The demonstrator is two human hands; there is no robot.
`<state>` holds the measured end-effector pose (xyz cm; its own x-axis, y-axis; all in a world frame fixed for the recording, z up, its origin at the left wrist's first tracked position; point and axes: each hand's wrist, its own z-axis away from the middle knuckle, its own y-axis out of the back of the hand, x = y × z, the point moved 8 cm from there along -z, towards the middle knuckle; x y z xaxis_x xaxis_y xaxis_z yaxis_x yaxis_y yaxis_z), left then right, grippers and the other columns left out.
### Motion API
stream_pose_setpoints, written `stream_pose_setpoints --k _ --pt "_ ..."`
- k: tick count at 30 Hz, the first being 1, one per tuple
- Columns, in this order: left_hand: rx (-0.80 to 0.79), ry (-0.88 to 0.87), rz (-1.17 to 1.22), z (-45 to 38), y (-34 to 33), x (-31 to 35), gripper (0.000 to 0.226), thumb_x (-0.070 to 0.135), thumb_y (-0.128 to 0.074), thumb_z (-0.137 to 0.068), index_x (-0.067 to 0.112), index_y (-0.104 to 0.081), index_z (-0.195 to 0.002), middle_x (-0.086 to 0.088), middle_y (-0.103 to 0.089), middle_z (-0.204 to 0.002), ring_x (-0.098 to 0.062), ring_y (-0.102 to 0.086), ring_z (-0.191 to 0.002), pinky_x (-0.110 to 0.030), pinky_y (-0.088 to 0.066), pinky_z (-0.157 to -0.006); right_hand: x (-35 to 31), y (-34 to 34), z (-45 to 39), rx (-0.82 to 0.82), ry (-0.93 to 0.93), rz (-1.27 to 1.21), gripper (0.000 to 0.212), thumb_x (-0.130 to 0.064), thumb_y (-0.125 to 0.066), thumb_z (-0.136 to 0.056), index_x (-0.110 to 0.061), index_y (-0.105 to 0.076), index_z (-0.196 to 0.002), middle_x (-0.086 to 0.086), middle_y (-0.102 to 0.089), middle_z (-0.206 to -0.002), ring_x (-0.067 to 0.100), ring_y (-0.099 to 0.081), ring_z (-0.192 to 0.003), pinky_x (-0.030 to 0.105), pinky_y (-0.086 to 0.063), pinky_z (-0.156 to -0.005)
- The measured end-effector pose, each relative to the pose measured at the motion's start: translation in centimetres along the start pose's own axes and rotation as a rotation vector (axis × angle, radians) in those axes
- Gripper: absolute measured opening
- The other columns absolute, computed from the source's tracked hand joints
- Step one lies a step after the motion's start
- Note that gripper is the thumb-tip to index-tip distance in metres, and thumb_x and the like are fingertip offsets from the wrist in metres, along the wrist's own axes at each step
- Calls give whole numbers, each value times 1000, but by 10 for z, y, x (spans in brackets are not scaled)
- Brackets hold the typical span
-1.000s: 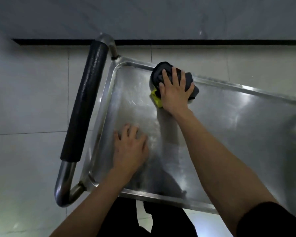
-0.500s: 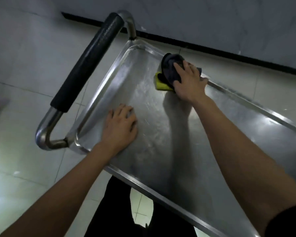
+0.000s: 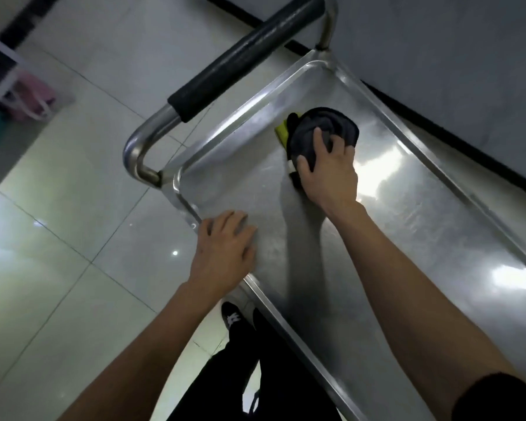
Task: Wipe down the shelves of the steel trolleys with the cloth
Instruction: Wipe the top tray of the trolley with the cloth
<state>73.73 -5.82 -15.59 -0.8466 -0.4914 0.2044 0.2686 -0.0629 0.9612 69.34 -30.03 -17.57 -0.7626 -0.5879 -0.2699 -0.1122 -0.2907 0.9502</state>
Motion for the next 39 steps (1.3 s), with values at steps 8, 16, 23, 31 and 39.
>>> stream_pose_setpoints --k 8,16,23,31,39 --pt "8 52 -4 27 -10 -10 39 32 -61 -90 22 -60 -128 -9 -46 -145 -33 -36 -138 -57 -30 -113 -29 -11 -14 -18 364 117 57 -47 -38 -99 -35 -28 -154 1 -6 -166 29 -2 -153 61 -7 -119" --pt "-18 20 -15 50 -24 -10 44 36 -48 -99 24 -54 -141 -13 -39 -156 -34 -32 -146 -57 -25 -115 -123 -46 33 -177 520 30 63 -32 -37 -94 -24 -27 -155 9 -5 -166 34 0 -152 59 -3 -119" --pt "-81 7 -43 67 -34 -13 52 40 -30 -104 25 -40 -152 -15 -35 -157 -36 -27 -148 -57 -17 -119 -219 -95 94 -381 876 -69 58 -29 -40 -101 -31 -21 -156 3 -1 -166 28 9 -152 55 7 -120" --pt "-83 42 -37 69 -30 -9 49 37 -36 -102 22 -43 -148 -18 -33 -157 -36 -26 -147 -60 -20 -117 -197 -81 59 -251 909 -36 56 -34 -40 -96 -34 -32 -152 2 -11 -166 24 -2 -153 55 -4 -122" --pt "-56 126 -18 26 -13 10 36 28 -47 -87 20 -58 -120 -11 -48 -139 -35 -40 -134 -56 -32 -102 -106 -38 -29 -175 684 -72 56 -36 -39 -97 -35 -33 -152 3 -12 -166 26 -5 -153 54 -6 -120"
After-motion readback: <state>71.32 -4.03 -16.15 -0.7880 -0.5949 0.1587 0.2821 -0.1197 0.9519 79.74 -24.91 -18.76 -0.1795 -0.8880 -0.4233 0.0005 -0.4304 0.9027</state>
